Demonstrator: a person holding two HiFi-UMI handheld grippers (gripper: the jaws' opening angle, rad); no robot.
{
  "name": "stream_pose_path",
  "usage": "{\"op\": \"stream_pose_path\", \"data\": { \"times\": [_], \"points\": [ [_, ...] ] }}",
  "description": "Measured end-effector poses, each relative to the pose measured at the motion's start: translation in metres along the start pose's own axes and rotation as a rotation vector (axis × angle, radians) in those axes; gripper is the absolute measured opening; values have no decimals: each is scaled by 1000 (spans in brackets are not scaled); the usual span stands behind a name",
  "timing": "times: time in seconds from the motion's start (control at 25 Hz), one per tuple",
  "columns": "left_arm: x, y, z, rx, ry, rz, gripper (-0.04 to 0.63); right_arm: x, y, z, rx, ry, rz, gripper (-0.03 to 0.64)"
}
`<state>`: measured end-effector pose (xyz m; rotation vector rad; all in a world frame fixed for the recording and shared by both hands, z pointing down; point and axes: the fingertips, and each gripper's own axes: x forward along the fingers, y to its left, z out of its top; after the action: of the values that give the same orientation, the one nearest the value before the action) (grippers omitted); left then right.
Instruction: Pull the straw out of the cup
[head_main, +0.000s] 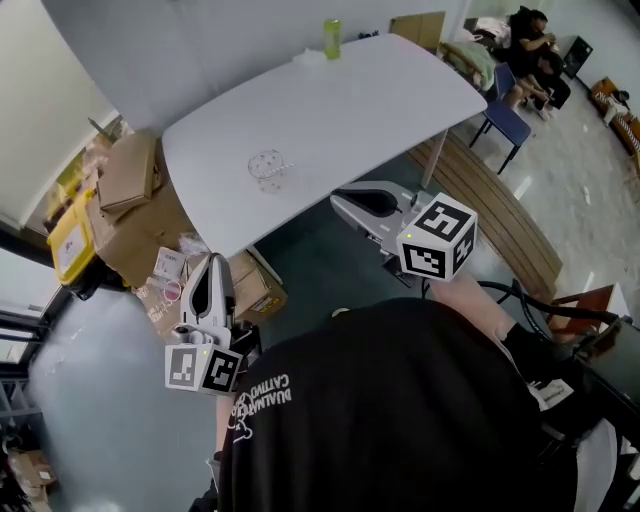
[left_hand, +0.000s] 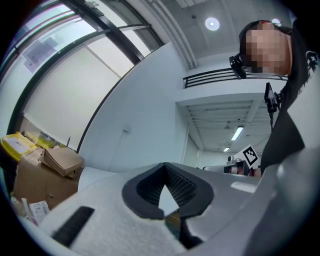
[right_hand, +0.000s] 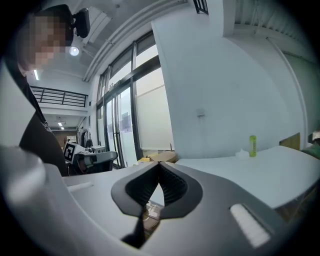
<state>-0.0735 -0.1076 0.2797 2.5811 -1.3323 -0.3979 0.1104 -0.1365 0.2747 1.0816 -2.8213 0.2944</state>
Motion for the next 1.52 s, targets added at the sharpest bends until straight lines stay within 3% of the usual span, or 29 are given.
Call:
{"op": "stream_pose_path", "data": {
  "times": [0.4, 0.56, 0.92, 1.16, 1.52],
  "points": [
    [43, -5, -26, 29, -35, 40, 3, 10, -65, -9, -32, -14, 43, 6],
    [63, -3, -29, 34, 2, 62, 3, 19, -83, -7, 7, -15, 78, 6],
    [77, 12, -50, 30, 75, 93, 3, 47, -97, -48, 122, 45, 137, 14],
    [95, 30, -65, 7, 129, 93, 3, 61, -104, -71, 66, 131, 160, 44],
    [136, 52, -91, -22, 201, 69, 3, 98, -136, -89, 118, 153, 132, 104]
  ]
}}
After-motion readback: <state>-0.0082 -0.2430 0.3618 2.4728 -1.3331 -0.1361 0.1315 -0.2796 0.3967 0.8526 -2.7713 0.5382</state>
